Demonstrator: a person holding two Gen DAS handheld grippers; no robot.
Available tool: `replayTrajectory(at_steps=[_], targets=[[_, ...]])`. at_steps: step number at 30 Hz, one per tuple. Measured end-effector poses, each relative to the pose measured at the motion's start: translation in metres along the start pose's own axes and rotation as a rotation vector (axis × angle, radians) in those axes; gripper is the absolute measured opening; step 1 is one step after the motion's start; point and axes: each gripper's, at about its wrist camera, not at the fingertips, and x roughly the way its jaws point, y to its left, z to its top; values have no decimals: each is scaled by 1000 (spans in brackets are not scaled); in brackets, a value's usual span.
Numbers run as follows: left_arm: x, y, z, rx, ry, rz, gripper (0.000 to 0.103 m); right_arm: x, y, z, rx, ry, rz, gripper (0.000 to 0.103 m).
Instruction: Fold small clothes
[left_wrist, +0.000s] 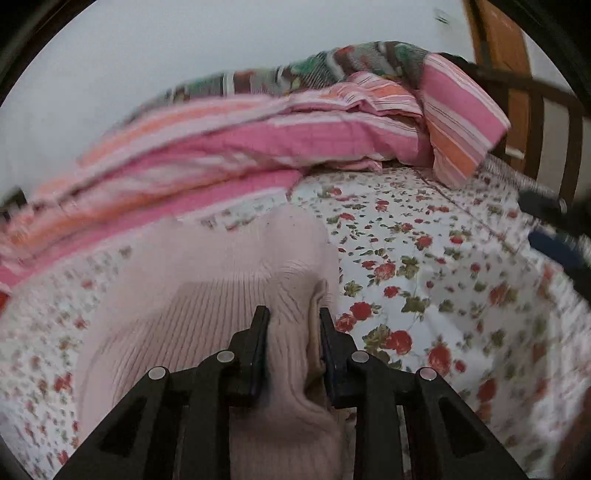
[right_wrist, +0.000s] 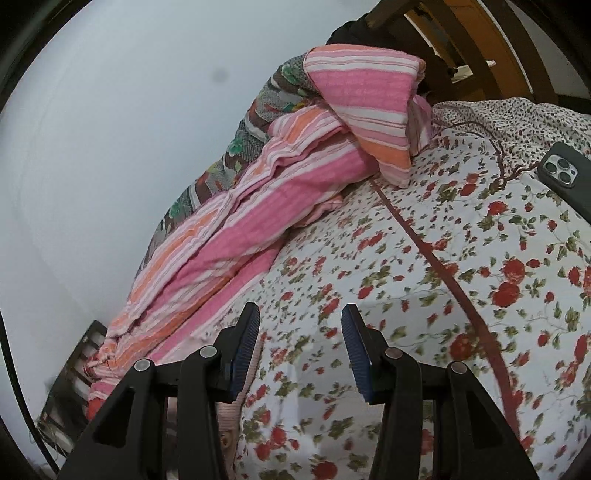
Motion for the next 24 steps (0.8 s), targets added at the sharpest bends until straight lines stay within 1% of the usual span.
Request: replayTrajectory(at_steps=[1,2,3,4,6,7,8,11,13,14,17,19,21,22,24], targets=[[-3,2,0,1,-1,-30,34,2,-1,0,-8,14,4,47],[-5,8,3,-19,13,-97,54,3,-1,-1,-14,24,7,47],[-10,19,6,-52,24,-186,65,5,-1,-2,-19,35,10,47],[-15,29,8,-81,21,-239,75,7,-1,-3,-27,50,12,47],[-29,48,10,-135,-11,-313,76,11,2,-5,-45,74,17,47],[-37,64,11,-163,-35,-343,77,14,6,-7,-57,88,23,47],[-40,70,10,-177,-46,-353,78,16,9,-9,-68,100,34,48],[-47,107,9,-246,-67,-356,80,22,23,-17,-108,135,70,54],[-46,136,6,-286,-75,-335,80,27,34,-22,-138,154,86,55],[-42,144,6,-296,-76,-323,81,29,39,-25,-148,163,96,56],[-25,177,2,-325,-56,-230,81,36,60,-35,-170,199,160,58],[-5,195,0,-338,-36,-198,81,41,73,-42,-176,230,202,58],[12,208,-2,-349,-21,-195,81,47,92,-52,-199,265,257,58],[19,214,-4,-357,-20,-197,81,49,100,-55,-211,269,266,58],[27,223,-10,-372,-21,-211,81,55,114,-64,-235,266,257,58]])
